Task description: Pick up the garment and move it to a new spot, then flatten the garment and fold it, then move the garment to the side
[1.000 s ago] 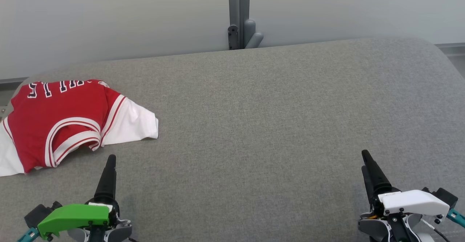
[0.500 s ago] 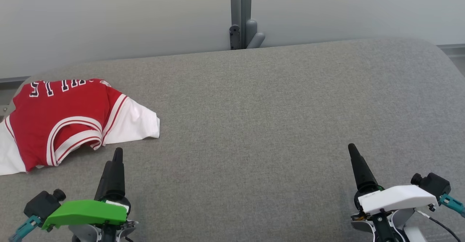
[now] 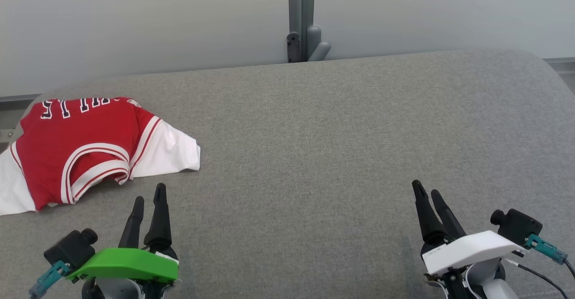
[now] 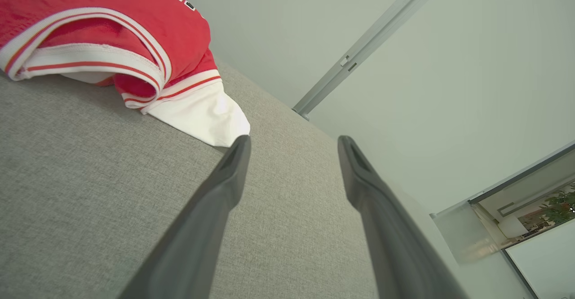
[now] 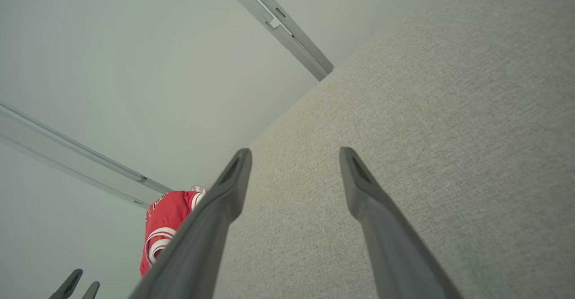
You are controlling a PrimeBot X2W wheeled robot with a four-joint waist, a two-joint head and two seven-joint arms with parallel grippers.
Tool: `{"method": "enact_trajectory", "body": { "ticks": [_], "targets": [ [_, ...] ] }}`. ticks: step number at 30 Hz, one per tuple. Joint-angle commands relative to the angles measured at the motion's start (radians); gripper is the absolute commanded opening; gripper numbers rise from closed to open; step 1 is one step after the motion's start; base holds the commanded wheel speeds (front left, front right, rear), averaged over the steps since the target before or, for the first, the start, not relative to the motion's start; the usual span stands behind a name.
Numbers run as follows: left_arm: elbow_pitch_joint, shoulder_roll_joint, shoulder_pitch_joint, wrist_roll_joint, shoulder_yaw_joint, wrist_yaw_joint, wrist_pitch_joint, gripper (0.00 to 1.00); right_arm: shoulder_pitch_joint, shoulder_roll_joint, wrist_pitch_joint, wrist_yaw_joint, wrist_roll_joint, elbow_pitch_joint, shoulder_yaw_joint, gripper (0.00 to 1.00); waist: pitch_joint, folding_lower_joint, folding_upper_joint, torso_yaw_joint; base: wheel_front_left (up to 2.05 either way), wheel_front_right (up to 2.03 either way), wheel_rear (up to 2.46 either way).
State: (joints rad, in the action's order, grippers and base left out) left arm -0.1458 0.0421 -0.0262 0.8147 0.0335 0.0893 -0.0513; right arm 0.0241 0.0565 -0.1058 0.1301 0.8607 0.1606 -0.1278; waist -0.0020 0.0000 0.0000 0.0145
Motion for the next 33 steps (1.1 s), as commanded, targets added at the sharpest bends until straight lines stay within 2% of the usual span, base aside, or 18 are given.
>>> {"method": "enact_trajectory", "body": {
  "ticks": [1, 11, 33],
  "targets": [
    [0.017, 0.006, 0.000, -0.029, 0.004, -0.005, -0.009, 1.00, 0.001, 0.007, -0.009, 0.000, -0.026, -0.017, -0.005, 1.00, -0.001, 0.0000, 0.0000, 0.000, 0.00, 0.00, 0.00],
    [0.035, 0.007, 0.012, -0.189, 0.042, -0.030, -0.044, 1.00, -0.009, 0.008, -0.035, 0.000, -0.152, -0.024, -0.031, 1.00, -0.007, 0.0000, 0.0000, 0.002, 0.00, 0.00, 0.00],
    [0.079, 0.033, 0.028, -0.451, 0.136, -0.089, -0.111, 1.00, -0.029, 0.001, -0.084, 0.001, -0.363, -0.055, -0.052, 1.00, -0.008, 0.0000, 0.0000, 0.012, 0.00, 0.00, 0.00]
  ]
}}
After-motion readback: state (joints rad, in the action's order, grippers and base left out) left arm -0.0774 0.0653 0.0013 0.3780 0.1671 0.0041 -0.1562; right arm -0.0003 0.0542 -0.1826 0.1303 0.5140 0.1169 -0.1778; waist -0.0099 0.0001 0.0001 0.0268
